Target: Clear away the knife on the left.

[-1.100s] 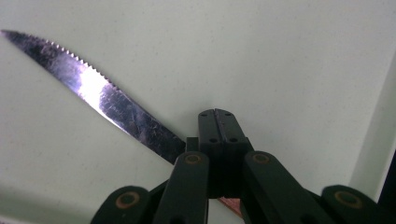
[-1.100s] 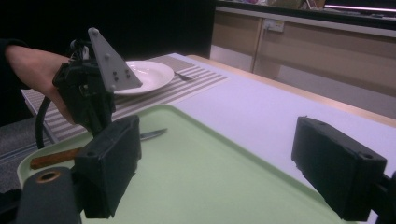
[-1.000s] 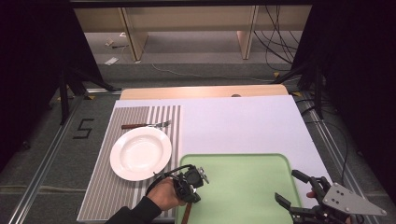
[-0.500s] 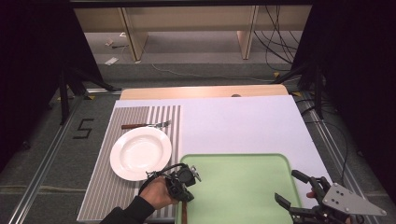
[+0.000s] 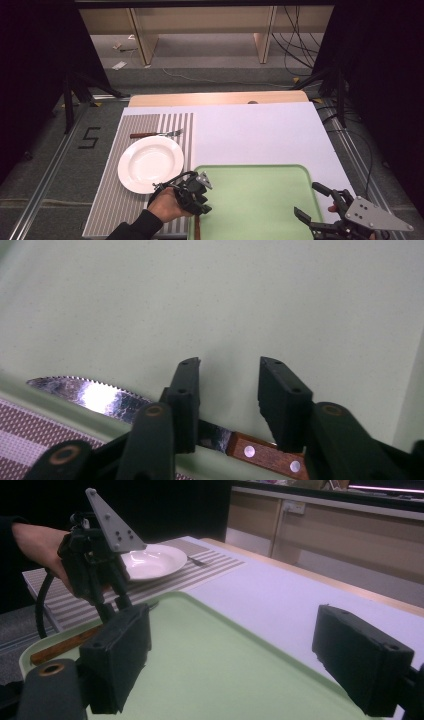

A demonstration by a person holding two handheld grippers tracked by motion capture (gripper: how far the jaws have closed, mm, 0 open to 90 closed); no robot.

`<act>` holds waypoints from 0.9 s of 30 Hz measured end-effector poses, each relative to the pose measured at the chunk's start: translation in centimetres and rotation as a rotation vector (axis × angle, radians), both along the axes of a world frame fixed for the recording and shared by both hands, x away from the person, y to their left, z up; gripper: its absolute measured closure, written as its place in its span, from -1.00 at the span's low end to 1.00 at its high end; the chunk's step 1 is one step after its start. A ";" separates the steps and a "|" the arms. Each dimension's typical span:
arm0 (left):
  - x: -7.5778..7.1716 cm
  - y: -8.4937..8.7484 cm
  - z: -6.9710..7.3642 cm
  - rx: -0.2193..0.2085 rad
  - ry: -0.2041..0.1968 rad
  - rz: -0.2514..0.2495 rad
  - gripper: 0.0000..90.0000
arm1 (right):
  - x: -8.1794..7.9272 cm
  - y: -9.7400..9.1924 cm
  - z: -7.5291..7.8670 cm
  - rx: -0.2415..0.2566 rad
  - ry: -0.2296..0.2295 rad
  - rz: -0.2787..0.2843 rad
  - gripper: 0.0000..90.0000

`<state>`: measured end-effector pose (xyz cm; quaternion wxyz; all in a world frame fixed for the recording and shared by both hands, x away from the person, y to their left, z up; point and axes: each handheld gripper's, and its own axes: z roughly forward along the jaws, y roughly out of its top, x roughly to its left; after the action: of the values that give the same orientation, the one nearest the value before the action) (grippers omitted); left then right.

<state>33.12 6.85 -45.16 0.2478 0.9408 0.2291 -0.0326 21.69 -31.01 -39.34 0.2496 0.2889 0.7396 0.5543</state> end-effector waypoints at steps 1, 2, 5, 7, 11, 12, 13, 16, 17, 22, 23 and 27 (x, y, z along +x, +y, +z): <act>0.0 0.0 0.0 0.000 0.000 0.000 0.22 | 0.0 0.0 0.0 0.000 0.000 0.000 -0.63; 0.0 0.0 0.0 -0.009 -0.009 0.004 0.22 | 0.0 0.0 0.0 0.000 0.001 0.000 -0.62; 0.0 0.1 0.2 -0.025 -0.033 0.021 0.06 | 0.0 0.0 0.0 0.000 0.000 -0.001 -0.62; 0.0 0.2 0.2 -0.035 -0.058 0.023 -0.08 | 0.0 0.0 0.0 -0.001 0.001 0.000 -0.62; -0.1 0.3 0.5 -0.050 -0.091 0.042 -0.31 | 0.0 0.0 0.0 0.000 0.001 0.000 -0.62; -0.1 0.3 0.5 -0.047 -0.104 0.053 -0.36 | 0.0 0.0 0.0 0.000 0.001 0.000 -0.62; -0.1 0.4 0.6 -0.050 -0.110 0.059 -0.38 | 0.0 0.0 0.0 0.001 0.001 -0.001 -0.62; -0.2 0.5 0.9 -0.076 -0.128 0.075 -0.43 | 0.0 0.0 0.0 0.001 0.002 -0.001 -0.62; -0.3 0.7 1.1 -0.096 -0.140 0.076 -0.44 | 0.0 0.0 0.0 0.001 0.001 -0.001 -0.62; -0.5 0.9 1.5 -0.141 -0.174 0.079 -0.47 | 0.0 0.0 0.0 0.002 0.004 -0.003 -0.62; -0.6 1.0 1.6 -0.147 -0.180 0.079 -0.47 | 0.0 0.0 0.0 0.001 0.004 -0.004 -0.62; -0.9 1.3 2.0 -0.185 -0.192 0.082 -0.50 | 0.0 0.0 0.0 0.001 0.006 -0.004 -0.63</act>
<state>32.24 8.11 -43.15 0.3554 0.9026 0.2385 0.0467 21.73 -30.99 -39.37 0.2484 0.2924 0.7395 0.5531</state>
